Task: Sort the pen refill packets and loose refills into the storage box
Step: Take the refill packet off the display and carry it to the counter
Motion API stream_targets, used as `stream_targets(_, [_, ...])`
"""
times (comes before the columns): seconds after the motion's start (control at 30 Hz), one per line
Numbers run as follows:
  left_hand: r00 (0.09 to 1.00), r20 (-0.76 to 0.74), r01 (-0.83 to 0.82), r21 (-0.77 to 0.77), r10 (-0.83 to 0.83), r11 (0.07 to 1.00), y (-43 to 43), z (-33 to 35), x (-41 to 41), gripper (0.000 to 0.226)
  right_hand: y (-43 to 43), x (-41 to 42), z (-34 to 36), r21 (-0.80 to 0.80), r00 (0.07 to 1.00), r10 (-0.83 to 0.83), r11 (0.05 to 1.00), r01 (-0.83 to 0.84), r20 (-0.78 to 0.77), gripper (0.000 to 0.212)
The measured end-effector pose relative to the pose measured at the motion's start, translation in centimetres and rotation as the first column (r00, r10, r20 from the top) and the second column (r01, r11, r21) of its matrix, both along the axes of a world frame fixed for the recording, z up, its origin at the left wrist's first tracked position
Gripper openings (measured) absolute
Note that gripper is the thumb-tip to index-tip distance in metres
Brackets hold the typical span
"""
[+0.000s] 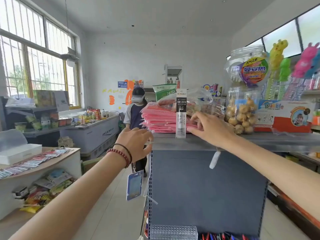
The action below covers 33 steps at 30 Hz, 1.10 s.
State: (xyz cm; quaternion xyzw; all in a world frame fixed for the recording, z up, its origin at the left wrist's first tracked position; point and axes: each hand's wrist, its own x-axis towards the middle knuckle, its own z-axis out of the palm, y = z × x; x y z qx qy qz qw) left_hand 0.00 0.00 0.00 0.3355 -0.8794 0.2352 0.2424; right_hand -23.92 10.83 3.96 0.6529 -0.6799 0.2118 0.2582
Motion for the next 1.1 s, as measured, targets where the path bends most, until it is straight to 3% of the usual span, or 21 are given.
stream_targets(0.13, [0.999,0.018,-0.047,0.012,0.047,0.999,-0.6,0.3,-1.0,0.028,-1.3,0.8,0.9,-0.101,0.997,-0.063,0.993,0.067,0.045,0.04])
stream_targets(0.2, [0.999,0.0,-0.051,0.008,0.051,0.999,-0.8,0.4,-1.5,0.027,-2.1,1.1,1.0,-0.161,0.993,-0.117,0.98,0.115,-0.003,0.044])
stream_targets(0.3, [0.998,0.012,-0.061,-0.031,0.061,0.998,-0.8,0.7,-1.8,0.027,-3.1,1.4,1.1,-0.121,0.96,-0.265,0.96,0.253,-0.092,0.052])
stream_targets(0.37, [0.998,0.028,-0.061,-0.044,0.063,0.997,-0.4,1.2,-1.6,0.029,-3.9,1.6,1.0,-0.086,0.956,-0.289,0.955,0.285,-0.043,0.055])
stream_targets(0.5, [0.996,0.066,-0.053,-0.098,0.06,0.994,0.7,2.5,-1.0,0.027,-4.9,2.6,0.4,-0.116,0.968,-0.158,0.976,0.183,0.196,0.04])
stream_targets(0.67, [0.997,0.07,-0.027,-0.18,0.04,0.983,1.2,3.9,-0.2,0.032,-5.3,4.1,1.1,-0.256,0.944,0.031,0.965,0.057,0.329,0.025])
stream_targets(0.8, [0.999,0.031,-0.006,-0.186,0.012,0.983,1.7,4.6,0.5,0.032,-3.8,5.6,3.3,-0.375,0.835,0.302,0.919,-0.125,0.46,0.026])
stream_targets(1.0, [1.0,-0.02,0.006,-0.032,-0.006,0.999,2.3,1.1,1.2,0.025,-0.7,7.6,-1.0,-0.228,0.816,0.322,0.944,-0.239,0.48,0.032])
stream_targets(1.1, [1.0,-0.012,-0.016,0.079,0.017,0.997,2.8,-2.6,1.8,0.023,1.8,8.0,-5.1,-0.113,0.792,0.292,0.955,-0.275,0.536,0.015])
